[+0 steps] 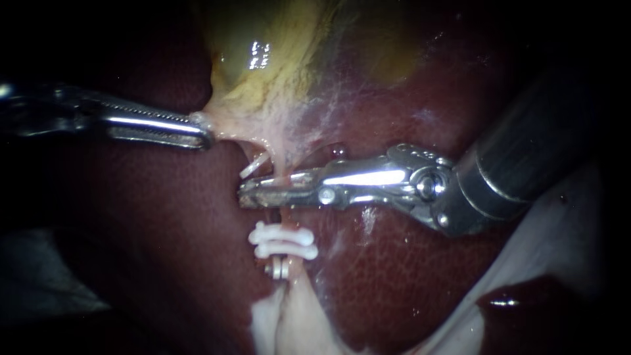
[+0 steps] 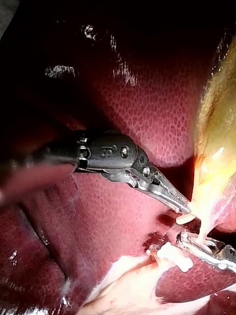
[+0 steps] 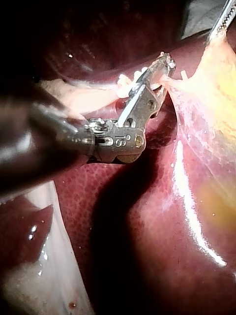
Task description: Going back third clip right tube
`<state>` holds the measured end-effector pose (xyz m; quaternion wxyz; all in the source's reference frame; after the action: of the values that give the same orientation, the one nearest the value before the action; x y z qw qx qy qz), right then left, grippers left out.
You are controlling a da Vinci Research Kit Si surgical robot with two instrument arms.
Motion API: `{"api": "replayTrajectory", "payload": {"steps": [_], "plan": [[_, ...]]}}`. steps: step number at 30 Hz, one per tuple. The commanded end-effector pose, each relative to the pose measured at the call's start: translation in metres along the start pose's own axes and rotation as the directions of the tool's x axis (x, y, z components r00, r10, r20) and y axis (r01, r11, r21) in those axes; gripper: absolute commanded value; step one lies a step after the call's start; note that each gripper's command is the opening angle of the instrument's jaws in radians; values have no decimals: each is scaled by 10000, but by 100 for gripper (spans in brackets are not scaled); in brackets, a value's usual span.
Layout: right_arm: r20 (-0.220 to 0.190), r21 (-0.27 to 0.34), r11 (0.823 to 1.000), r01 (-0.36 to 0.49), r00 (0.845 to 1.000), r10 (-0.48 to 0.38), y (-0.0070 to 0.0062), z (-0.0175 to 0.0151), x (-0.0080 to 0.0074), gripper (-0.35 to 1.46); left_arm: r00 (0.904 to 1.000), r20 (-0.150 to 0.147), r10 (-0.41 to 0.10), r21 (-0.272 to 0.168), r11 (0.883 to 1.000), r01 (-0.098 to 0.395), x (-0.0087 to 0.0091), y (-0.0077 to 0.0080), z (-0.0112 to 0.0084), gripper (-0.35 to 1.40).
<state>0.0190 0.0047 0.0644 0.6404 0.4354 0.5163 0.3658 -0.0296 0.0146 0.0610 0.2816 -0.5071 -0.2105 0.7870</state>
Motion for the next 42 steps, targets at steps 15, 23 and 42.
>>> {"api": "replayTrajectory", "payload": {"steps": [15, 23, 42], "plan": [[216, -938, 9862, 1363, 9906, -1348, 37, -9, -8, 49, 10000, 1, 2, -7, 10000, -2, 0, 0, -1, -35], [276, -985, 9785, 1810, 9834, -1791, 31, -32, -10, 49, 10000, 1, 2, -10, 10000, -2, 0, 0, -2, -35], [1031, -555, 8751, 4807, 8746, -4738, -13, -86, -17, 50, 10000, 2, 3, -17, 10000, -3, -1, 0, -3, -35]]}}
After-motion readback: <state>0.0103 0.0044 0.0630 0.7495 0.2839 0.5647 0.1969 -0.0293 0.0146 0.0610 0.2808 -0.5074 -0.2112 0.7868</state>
